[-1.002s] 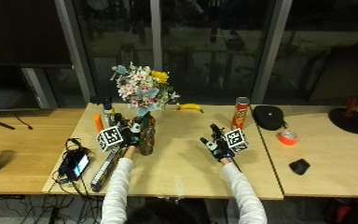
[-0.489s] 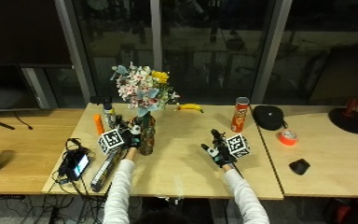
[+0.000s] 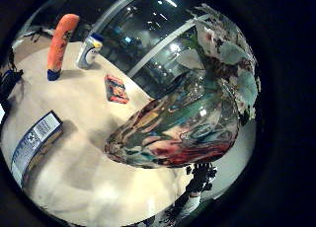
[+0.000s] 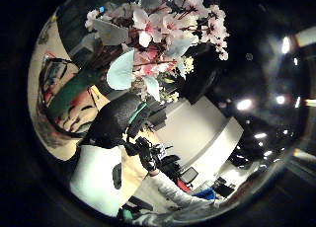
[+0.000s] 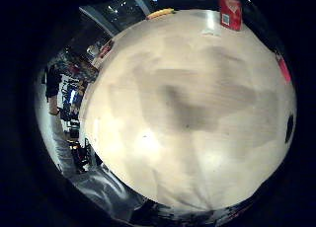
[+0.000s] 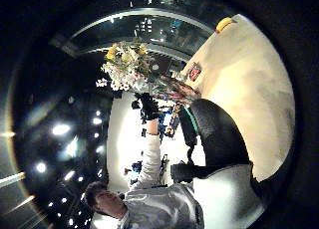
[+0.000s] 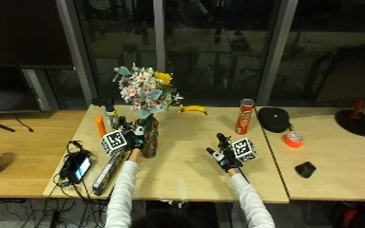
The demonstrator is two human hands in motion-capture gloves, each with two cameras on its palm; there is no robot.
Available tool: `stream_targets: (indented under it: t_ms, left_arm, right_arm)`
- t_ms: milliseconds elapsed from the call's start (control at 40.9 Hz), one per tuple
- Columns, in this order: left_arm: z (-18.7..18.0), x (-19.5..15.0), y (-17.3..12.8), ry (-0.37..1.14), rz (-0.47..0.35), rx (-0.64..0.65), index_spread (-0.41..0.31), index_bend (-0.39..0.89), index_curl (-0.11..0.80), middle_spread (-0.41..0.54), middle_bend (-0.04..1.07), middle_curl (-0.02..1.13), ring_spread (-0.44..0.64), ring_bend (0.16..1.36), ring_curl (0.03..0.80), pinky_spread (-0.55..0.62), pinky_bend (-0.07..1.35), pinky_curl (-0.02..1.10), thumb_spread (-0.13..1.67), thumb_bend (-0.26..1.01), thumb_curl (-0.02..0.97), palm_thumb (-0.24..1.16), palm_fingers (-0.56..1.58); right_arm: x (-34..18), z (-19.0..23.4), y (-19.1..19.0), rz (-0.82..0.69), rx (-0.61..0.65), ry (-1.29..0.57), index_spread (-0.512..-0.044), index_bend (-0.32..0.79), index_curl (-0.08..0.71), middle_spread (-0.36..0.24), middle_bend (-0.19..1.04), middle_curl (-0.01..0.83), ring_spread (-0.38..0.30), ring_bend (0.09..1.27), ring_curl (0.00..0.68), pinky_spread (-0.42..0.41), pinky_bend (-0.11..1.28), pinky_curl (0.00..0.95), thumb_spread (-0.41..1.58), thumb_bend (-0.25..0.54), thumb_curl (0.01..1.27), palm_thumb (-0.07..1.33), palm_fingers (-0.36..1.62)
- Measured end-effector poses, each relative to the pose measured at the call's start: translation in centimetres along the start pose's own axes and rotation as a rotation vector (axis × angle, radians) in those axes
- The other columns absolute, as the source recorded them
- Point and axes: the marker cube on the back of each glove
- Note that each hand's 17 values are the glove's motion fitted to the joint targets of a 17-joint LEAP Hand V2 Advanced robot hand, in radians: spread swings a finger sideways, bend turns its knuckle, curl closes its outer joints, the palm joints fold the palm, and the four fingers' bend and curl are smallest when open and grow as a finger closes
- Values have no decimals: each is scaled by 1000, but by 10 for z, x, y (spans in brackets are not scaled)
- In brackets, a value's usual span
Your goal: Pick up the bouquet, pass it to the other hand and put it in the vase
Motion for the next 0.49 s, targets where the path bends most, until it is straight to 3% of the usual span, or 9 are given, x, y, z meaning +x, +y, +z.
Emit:
stream_targets:
  t_ms: [122,293,416,489]
  left_arm:
    - [-6,13,3,-20,16,14,128,149,300,210,297,396,307,543,288,420,187,292,915,-31,335,371,132]
    - [-4,9,2,-31,6,5,125,149,301,204,301,400,304,543,287,420,184,291,914,-31,334,371,136]
    - [0,4,0,-15,5,2,124,150,303,199,303,402,296,545,288,420,182,290,914,-31,334,372,140]
    - [0,7,0,-1,-6,-2,123,146,303,194,308,405,295,548,288,419,184,290,914,-31,334,372,146]
  right_arm:
    - [3,-2,-7,-36,48,67,-401,159,279,-63,179,291,-11,345,286,203,340,343,1139,-19,361,644,83]
    - [-6,0,1,43,-27,3,-397,157,277,-63,181,293,-9,345,287,203,337,343,1139,-20,361,645,86]
    - [-6,5,-9,-138,-20,-98,-395,159,279,-63,178,293,-10,347,289,203,333,343,1139,-20,362,645,90]
    - [-1,6,-13,-101,-15,-87,-394,157,278,-61,180,292,-10,346,289,202,336,344,1139,-20,362,645,93]
